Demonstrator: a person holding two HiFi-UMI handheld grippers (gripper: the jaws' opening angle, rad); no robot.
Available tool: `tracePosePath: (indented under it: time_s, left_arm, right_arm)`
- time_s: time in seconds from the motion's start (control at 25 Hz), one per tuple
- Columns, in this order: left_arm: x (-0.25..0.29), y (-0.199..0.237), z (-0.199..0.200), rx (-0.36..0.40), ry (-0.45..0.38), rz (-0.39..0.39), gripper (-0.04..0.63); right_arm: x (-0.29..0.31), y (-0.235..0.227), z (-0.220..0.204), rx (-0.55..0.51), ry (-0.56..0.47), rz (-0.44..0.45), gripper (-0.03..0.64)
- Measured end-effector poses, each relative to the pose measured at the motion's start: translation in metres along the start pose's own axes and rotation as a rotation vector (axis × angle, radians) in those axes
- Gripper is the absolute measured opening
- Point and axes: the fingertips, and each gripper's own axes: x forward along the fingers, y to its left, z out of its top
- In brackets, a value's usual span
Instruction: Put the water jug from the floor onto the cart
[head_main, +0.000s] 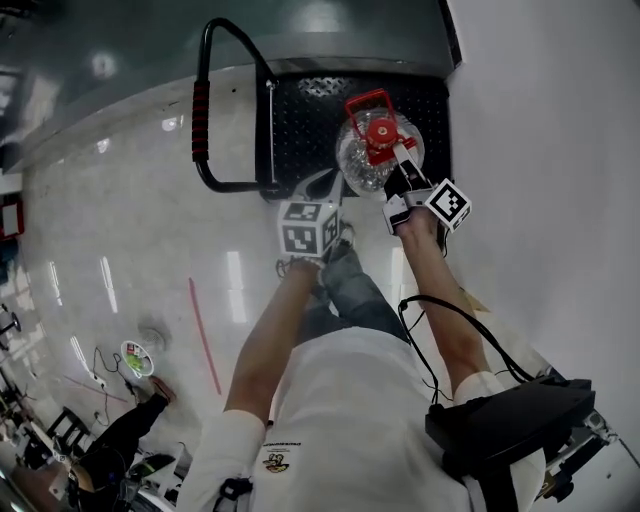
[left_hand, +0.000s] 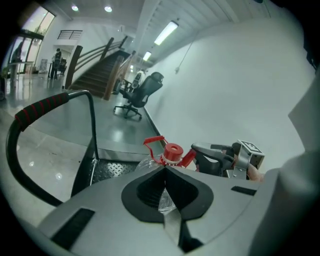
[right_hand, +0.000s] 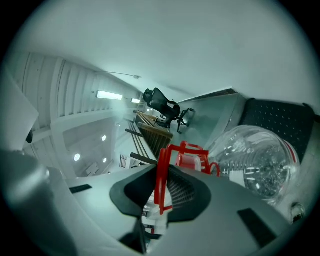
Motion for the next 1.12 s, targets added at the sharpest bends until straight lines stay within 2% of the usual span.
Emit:
tracePosePath:
  time_s: [0.36,0.64,0.8,1.12]
  left_arm:
    - [0.043,0.052,-0.011,-0.058,0.030,0.069,0.002]
    - [0.095,0.074,0.019,-0.107,0.066,0.078,0.002]
    - [0.096,0.067,0.019,-0.118,0.071,0.083,0.002]
    - [0.112,0.076,0.005,-0.129,0.090,0.098,0.002]
  right_arm:
    - [0.069,-0.048,0.009,-0.001,0.055,-0.010,0.069]
    - [0.135,-0.060,0.028,0.010,0.119,-0.020,0.069]
    - [0.144,-0.054,0.026,0.019,0.140,0.011,0.069]
    - [0.161,-0.083,0.030,0.026,0.173,0.029,0.069]
